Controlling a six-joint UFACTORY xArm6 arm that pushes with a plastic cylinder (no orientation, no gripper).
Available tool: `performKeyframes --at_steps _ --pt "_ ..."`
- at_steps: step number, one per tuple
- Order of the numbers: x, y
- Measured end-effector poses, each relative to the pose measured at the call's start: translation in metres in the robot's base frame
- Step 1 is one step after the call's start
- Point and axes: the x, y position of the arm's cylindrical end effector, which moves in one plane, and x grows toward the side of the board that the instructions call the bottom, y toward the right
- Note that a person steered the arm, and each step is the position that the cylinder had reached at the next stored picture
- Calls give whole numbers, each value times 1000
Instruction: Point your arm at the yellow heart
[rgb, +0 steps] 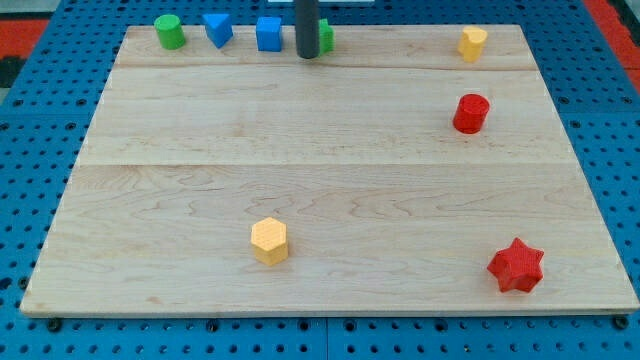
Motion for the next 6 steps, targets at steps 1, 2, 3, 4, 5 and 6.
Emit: performKeyframes --at_steps 1,2,3,4,5,6 --pt "5 23" --pt "12 73" --pt "-22 151" --pt "-51 185" --pt "-49 211" --pt "-28 238"
